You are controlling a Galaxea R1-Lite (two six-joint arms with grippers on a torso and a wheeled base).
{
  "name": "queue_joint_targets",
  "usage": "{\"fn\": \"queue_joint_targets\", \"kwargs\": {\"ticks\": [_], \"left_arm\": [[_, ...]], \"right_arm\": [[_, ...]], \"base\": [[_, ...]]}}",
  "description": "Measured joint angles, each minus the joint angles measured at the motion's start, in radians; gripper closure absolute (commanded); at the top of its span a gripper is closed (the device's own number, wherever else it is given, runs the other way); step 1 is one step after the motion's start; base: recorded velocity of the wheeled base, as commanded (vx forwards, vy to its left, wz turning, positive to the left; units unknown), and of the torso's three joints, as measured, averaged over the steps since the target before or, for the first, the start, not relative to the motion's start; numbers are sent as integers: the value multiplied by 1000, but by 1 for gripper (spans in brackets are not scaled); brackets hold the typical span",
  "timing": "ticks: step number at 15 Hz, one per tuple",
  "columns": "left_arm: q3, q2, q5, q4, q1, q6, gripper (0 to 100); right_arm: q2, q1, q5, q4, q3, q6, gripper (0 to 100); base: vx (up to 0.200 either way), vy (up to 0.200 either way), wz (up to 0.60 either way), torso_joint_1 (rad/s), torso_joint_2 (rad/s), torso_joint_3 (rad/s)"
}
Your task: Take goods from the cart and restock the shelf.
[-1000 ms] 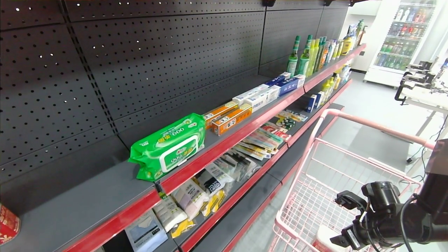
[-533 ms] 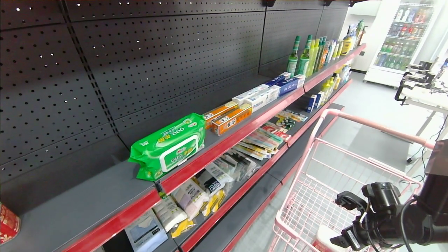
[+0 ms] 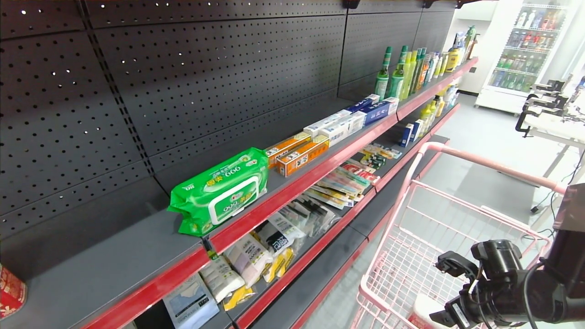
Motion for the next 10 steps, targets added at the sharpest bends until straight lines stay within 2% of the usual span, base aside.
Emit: {"fn": "queue_joint_targets", "kwargs": {"ticks": [5, 10], "left_arm": [[0, 0, 0, 0, 0, -1, 0], [0, 0, 0, 0, 0, 3, 0]], "right_arm": [[9, -1, 19, -1, -6, -20, 0], [34, -34, 68, -2, -19, -150, 0]], "base": [[0, 0, 0, 0, 0, 0], [0, 0, 0, 0, 0, 0]]}}
